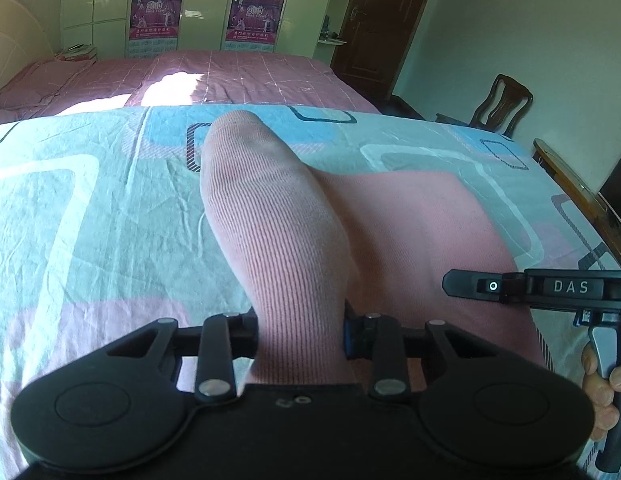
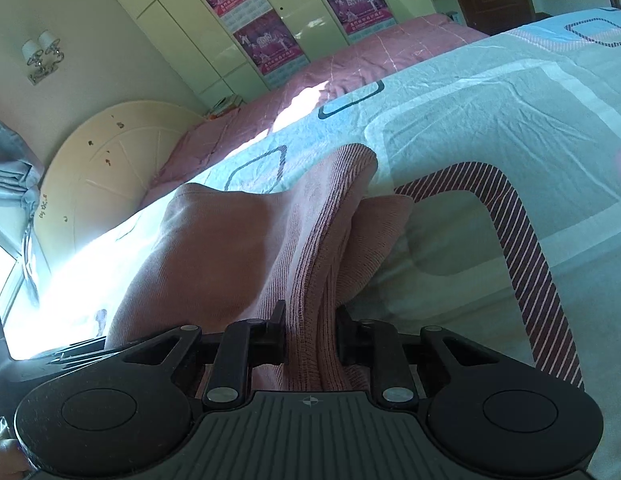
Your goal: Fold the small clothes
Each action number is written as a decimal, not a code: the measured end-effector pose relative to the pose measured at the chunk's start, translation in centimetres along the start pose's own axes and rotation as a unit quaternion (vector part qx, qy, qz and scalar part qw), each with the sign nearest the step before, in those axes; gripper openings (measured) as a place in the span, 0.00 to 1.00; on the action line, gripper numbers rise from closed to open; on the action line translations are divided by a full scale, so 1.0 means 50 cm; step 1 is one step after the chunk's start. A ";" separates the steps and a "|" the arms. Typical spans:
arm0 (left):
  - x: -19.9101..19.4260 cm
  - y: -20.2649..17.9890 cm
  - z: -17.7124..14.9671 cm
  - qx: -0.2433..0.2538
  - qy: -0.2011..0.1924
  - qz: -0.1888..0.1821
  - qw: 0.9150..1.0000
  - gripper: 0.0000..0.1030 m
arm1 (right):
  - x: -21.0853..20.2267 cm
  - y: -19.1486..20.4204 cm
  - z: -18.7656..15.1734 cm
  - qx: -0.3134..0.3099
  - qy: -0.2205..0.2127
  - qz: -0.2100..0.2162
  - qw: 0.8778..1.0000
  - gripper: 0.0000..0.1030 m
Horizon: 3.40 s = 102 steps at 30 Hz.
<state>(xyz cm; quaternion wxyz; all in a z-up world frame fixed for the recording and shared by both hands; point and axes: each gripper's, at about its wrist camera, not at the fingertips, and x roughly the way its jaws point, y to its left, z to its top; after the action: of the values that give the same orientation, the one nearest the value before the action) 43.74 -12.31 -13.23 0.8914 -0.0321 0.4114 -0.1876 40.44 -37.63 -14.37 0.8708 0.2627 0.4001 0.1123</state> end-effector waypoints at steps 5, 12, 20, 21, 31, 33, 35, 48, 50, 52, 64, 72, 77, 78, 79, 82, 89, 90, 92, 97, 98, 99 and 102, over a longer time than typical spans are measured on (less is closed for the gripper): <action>-0.028 -0.010 0.002 0.007 -0.005 -0.004 1.000 0.31 | -0.025 0.021 -0.001 0.010 -0.007 0.015 1.000 0.21; -0.087 0.014 -0.003 0.005 -0.011 -0.005 1.000 0.31 | -0.035 0.099 -0.004 -0.001 -0.012 0.032 0.999 0.21; -0.186 0.146 -0.018 -0.004 -0.028 -0.006 1.000 0.31 | 0.002 0.265 -0.045 -0.016 -0.016 0.047 0.999 0.21; -0.197 0.166 -0.021 -0.005 -0.030 -0.007 1.000 0.31 | 0.008 0.288 -0.054 -0.016 -0.018 0.047 0.999 0.21; -0.327 0.458 -0.043 -0.021 -0.039 -0.005 0.999 0.31 | 0.161 0.566 -0.147 -0.009 -0.019 0.053 0.998 0.21; -0.342 0.508 -0.041 -0.030 -0.042 0.004 0.999 0.31 | 0.203 0.610 -0.155 -0.010 -0.012 0.062 0.998 0.21; -0.355 0.560 -0.036 -0.036 -0.045 0.016 0.998 0.31 | 0.244 0.651 -0.158 -0.015 -0.005 0.070 0.997 0.21; -0.296 0.781 -0.025 -0.064 -0.044 0.049 0.996 0.31 | 0.482 0.738 -0.194 -0.032 0.033 0.058 0.997 0.21; -0.275 0.801 -0.033 -0.073 -0.038 0.054 0.995 0.36 | 0.501 0.724 -0.194 -0.026 0.034 0.045 0.998 0.21; -0.256 0.818 -0.046 -0.082 -0.035 0.056 0.994 0.45 | 0.518 0.711 -0.194 -0.022 0.040 0.035 0.998 0.21; -0.303 0.834 -0.019 -0.074 -0.084 0.102 0.988 0.67 | 0.493 0.680 -0.152 -0.018 0.010 -0.001 1.000 0.28; -0.205 0.876 0.007 -0.117 -0.055 0.130 0.983 0.63 | 0.588 0.706 -0.145 -0.067 0.012 -0.067 0.995 0.27; -0.219 0.869 0.008 -0.115 -0.057 0.139 0.982 0.65 | 0.585 0.710 -0.147 -0.070 0.004 -0.084 0.994 0.28; -0.230 0.863 0.006 -0.110 -0.062 0.141 0.982 0.65 | 0.574 0.714 -0.150 -0.076 0.001 -0.085 0.994 0.28; -0.242 0.855 0.004 -0.103 -0.065 0.144 0.982 0.64 | 0.559 0.722 -0.150 -0.085 -0.005 -0.084 0.993 0.28; -0.279 0.833 -0.008 -0.091 -0.073 0.148 0.982 0.64 | 0.506 0.734 -0.163 -0.092 -0.012 -0.056 0.994 0.28; -0.347 0.770 -0.086 -0.071 -0.058 0.148 0.985 0.64 | 0.415 0.778 -0.247 -0.146 -0.002 -0.036 0.989 0.28; -0.351 0.764 -0.102 -0.073 -0.053 0.145 0.985 0.64 | 0.408 0.782 -0.266 -0.156 0.001 -0.040 0.987 0.28; -0.357 0.756 -0.126 -0.074 -0.048 0.144 0.986 0.64 | 0.402 0.784 -0.293 -0.170 0.003 -0.050 0.984 0.28; -0.356 0.758 -0.161 -0.088 -0.042 0.144 0.985 0.69 | 0.424 0.758 -0.350 -0.198 0.021 -0.109 0.974 0.28; -0.352 0.760 -0.163 -0.090 -0.037 0.140 0.985 0.69 | 0.430 0.753 -0.353 -0.193 0.024 -0.111 0.975 0.28; -0.352 0.761 -0.165 -0.091 -0.035 0.139 0.986 0.70 | 0.435 0.751 -0.354 -0.188 0.023 -0.113 0.975 0.28; -0.370 0.753 -0.169 -0.084 -0.035 0.141 0.986 0.68 | 0.416 0.764 -0.350 -0.172 0.008 -0.115 0.978 0.28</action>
<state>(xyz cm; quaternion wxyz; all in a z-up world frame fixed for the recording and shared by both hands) 38.09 30.10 -13.44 0.9168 -0.0555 0.3947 -0.0235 41.37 9.18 -16.22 0.9068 0.0602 0.4094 0.0808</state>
